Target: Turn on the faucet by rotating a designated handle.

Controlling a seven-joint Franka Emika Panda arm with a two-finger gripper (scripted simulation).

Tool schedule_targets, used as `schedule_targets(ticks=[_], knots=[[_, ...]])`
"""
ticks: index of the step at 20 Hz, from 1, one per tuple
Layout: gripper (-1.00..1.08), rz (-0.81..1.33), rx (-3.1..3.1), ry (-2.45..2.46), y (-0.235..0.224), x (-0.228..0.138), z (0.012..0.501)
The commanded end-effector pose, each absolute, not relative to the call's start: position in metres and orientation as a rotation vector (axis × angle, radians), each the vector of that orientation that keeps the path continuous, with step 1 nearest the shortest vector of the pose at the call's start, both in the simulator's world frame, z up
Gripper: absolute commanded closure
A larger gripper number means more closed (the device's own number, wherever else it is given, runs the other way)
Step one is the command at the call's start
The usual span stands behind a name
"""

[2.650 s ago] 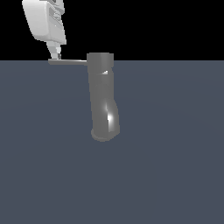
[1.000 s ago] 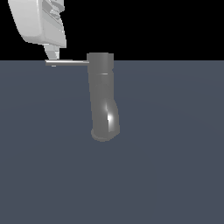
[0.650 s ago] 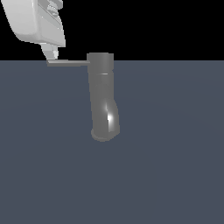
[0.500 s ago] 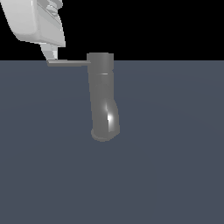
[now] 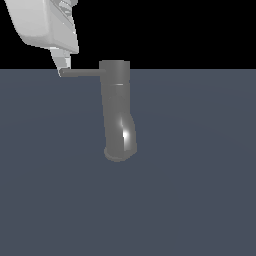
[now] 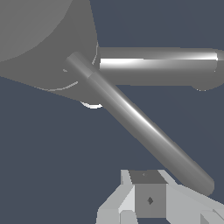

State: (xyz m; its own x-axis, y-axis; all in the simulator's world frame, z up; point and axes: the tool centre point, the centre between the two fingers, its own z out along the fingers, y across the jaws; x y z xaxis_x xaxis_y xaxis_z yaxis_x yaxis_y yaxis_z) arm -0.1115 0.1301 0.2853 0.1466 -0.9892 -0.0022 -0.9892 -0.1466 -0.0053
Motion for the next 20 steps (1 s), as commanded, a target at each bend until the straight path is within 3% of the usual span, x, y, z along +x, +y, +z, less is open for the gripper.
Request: schedule_targets(ticks=[1,20], knots=[[1.08,-0.002,-2.361,2.068,0.115,-0.116,0.285],[1.08,0.000,-2.363,2.069,0.060,-0.155,0.285]])
